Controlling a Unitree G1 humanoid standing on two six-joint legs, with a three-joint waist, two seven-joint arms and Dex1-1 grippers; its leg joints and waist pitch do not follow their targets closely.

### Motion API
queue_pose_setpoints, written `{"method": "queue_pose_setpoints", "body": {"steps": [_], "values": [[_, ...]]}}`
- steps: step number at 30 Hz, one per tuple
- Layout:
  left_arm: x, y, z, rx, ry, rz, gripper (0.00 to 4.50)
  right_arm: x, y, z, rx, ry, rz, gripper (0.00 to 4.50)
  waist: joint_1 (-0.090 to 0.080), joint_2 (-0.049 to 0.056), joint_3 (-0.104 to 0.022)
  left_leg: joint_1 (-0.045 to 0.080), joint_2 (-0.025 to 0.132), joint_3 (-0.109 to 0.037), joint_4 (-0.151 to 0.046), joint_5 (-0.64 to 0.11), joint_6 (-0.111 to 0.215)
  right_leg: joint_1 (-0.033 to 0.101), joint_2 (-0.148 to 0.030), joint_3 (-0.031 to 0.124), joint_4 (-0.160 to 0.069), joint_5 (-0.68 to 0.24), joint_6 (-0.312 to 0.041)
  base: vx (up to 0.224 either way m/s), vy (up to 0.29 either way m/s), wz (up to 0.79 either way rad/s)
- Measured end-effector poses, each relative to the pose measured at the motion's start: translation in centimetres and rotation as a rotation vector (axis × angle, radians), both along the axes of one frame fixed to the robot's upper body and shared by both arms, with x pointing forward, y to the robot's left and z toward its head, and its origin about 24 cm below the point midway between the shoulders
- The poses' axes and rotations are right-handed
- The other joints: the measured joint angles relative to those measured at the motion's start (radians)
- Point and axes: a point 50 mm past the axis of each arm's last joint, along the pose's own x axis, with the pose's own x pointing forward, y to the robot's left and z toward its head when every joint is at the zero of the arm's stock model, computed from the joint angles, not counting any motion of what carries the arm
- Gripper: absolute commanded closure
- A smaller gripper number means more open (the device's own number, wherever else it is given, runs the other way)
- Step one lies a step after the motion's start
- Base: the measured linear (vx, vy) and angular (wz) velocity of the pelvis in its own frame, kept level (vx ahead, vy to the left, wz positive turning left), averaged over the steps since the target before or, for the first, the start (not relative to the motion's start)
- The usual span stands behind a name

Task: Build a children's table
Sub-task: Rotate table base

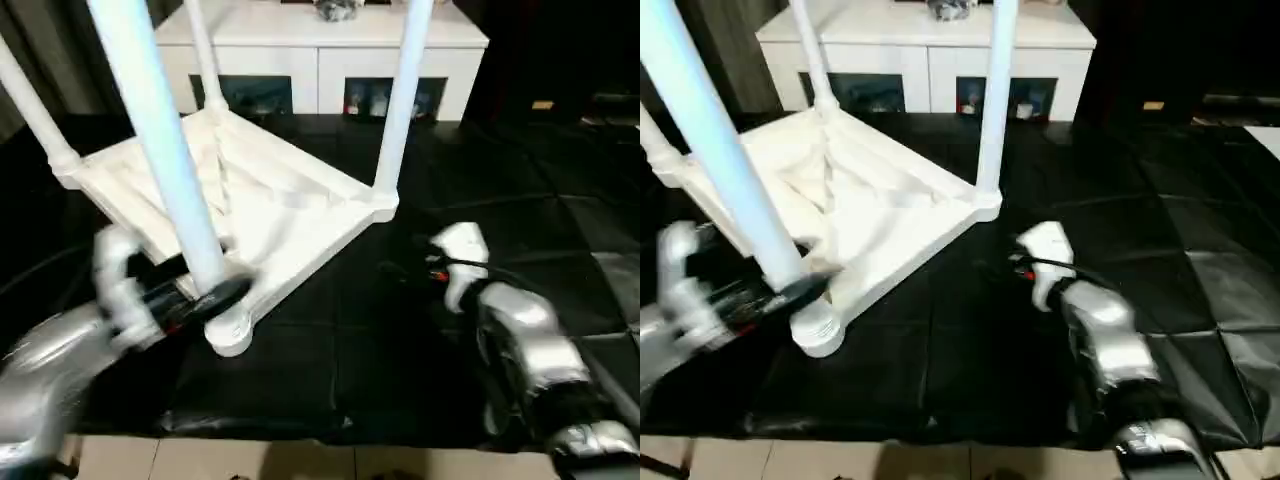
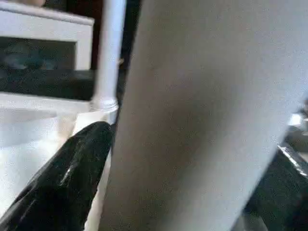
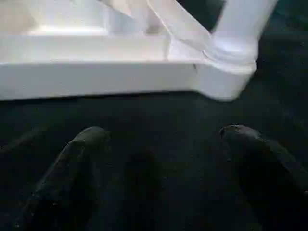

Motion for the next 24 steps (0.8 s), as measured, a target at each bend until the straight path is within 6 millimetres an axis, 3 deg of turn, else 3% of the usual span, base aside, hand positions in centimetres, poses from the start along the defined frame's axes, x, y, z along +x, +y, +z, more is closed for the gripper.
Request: {"method": "queue_pose_setpoints", "body": {"steps": [5,10,13,20,24], "values": [[0.6,-3.5,0.4,-0.038,-0.007,-0.12,0.04,0.6,0.9,0.1,0.002,-0.005,-0.017,0.36,0.009,0.0,0.0,-0.001,0.0,0.001,0.0,0.0,0.0,0.0,0.0,-0.001,-0.001,0.0,0.0,0.0,0.0,0.0],[1.3,-8.6,1.2,-0.027,-0.056,-0.264,0.04,1.5,1.0,0.7,-0.021,-0.044,-0.066,0.36,0.028,-0.001,0.001,-0.001,0.0,0.001,0.001,0.0,0.0,0.0,-0.001,-0.001,-0.001,0.0,0.0,0.0,0.0,0.0],[2.1,-11.5,1.3,0.003,-0.085,-0.302,0.04,1.7,1.2,1.0,-0.022,-0.065,-0.078,0.36,0.03,-0.001,0.0,-0.001,0.0,0.002,0.001,0.0,0.0,0.0,-0.001,0.0,-0.001,0.0,0.0,0.0,0.0,0.0],[5.4,-16.8,0.6,0.173,-0.156,-0.175,0.04,1.6,-0.6,1.7,-0.026,-0.1,-0.131,0.36,0.024,0.004,0.0,-0.002,0.0,0.001,0.003,0.0,0.001,0.001,-0.001,-0.001,-0.001,0.0,0.0,0.0,0.0,0.0],[6.8,-17.6,-0.3,0.268,-0.174,-0.04,0.04,1.1,-1.3,1.9,-0.018,-0.119,-0.149,0.36,0.019,0.013,-0.001,-0.001,0.0,0.0,0.002,0.0,0.001,0.002,-0.001,-0.002,-0.001,0.0,0.0,0.0,0.0,0.0]]}}
